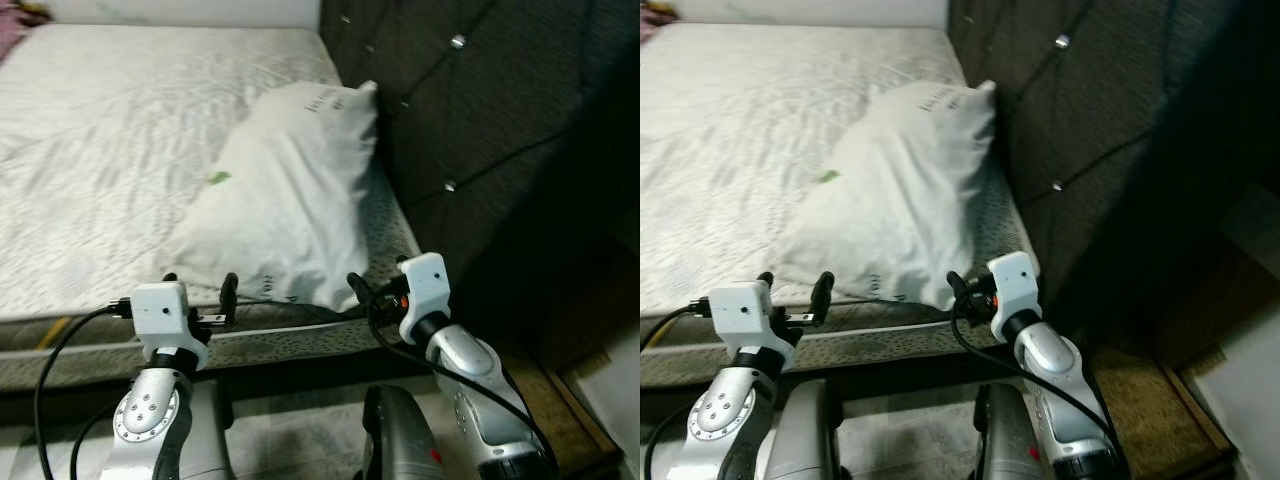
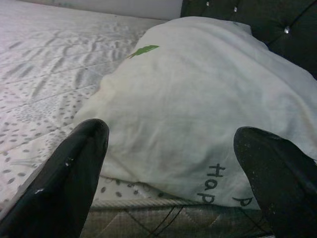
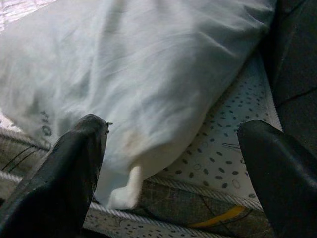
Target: Clean up the room
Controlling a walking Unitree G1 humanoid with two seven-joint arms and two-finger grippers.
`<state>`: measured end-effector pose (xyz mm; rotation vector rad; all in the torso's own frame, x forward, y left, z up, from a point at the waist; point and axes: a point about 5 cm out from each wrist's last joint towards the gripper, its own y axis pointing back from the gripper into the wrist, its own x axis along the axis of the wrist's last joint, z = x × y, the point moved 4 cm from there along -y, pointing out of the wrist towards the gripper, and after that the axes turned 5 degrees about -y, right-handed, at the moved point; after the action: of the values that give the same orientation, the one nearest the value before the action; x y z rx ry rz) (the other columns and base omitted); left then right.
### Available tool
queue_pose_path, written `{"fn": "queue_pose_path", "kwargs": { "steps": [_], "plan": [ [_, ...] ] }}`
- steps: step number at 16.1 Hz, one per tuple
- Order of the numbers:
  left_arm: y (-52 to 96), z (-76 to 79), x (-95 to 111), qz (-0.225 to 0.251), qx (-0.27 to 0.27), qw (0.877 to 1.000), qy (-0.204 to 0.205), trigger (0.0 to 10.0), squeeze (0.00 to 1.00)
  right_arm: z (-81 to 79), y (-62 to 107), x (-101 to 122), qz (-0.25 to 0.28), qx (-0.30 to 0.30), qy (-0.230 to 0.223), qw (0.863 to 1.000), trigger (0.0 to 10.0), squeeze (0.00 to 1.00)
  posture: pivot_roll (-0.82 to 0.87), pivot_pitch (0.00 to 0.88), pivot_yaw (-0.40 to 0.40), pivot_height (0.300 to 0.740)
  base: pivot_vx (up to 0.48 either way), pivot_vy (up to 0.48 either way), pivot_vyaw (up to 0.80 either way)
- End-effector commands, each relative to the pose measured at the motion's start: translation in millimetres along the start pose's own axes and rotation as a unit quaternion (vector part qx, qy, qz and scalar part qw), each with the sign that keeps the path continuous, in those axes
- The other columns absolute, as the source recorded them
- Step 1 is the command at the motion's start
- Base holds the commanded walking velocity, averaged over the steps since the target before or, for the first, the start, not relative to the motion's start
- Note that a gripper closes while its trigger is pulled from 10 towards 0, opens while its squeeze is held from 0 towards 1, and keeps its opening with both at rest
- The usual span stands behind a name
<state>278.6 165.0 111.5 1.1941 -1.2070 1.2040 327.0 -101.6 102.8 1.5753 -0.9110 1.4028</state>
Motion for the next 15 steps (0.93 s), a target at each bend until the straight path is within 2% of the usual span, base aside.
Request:
{"fn": "queue_pose_path", "kwargs": {
  "steps": [1, 3, 5, 7, 9, 11, 13, 15],
  "plan": [
    [1.9, -7.9, 4.1, 0.007, 0.014, 1.000, -0.003, 10.0, 0.00, -1.7, -0.9, 8.6, 0.011, -0.001, -0.013, 1.000, 10.0, 0.00, -0.04, 0.095, -0.070, 0.550, 0.000, 0.000, 0.00],
    [3.5, -8.2, 8.2, 0.009, 0.015, 1.000, -0.004, 10.0, 0.00, -4.6, 2.7, 9.7, 0.012, -0.006, -0.014, 1.000, 10.0, 0.00, -0.04, 0.111, -0.062, 0.550, 0.000, 0.000, 0.00],
    [4.3, -2.9, 11.8, 0.014, 0.003, 1.000, -0.008, 10.0, 0.00, -7.0, 8.3, 0.0, -0.011, -0.005, -0.028, 1.000, 10.0, 0.00, -0.03, 0.126, -0.085, 0.550, 0.000, 0.000, 0.00],
    [7.0, -6.4, 15.5, 0.017, 0.020, 1.000, -0.001, 10.0, 0.00, -18.1, 9.2, 1.1, -0.019, 0.036, -0.024, 0.999, 10.0, 0.00, -0.03, 0.159, -0.088, 0.550, 0.000, 0.000, 0.00],
    [12.3, -6.1, 13.5, 0.012, 0.022, 1.000, 0.001, 10.0, 0.00, -19.3, 7.7, 0.4, -0.021, 0.041, -0.019, 0.999, 10.0, 0.00, -0.03, 0.169, -0.076, 0.545, 0.000, 0.000, 0.00],
    [12.2, -9.3, 9.7, 0.004, 0.025, 1.000, 0.000, 10.0, 0.00, -17.0, -2.1, 4.8, -0.011, 0.023, -0.034, 0.999, 10.0, 0.00, -0.02, 0.170, -0.059, 0.530, 0.000, 0.000, 0.00],
    [3.6, -5.1, 20.9, 0.014, 0.009, 1.000, -0.002, 10.0, 0.00, -17.7, -11.0, 18.0, 0.002, 0.011, -0.046, 0.999, 10.0, 0.00, -0.02, 0.201, -0.052, 0.530, 0.000, 0.000, 0.00],
    [4.3, -3.2, 19.6, 0.012, 0.005, 1.000, -0.003, 10.0, 0.00, -14.3, -16.1, 16.6, -0.002, -0.005, -0.049, 0.999, 10.0, 0.00, -0.02, 0.204, -0.057, 0.530, 0.000, 0.000, 0.00]
  ]
}}
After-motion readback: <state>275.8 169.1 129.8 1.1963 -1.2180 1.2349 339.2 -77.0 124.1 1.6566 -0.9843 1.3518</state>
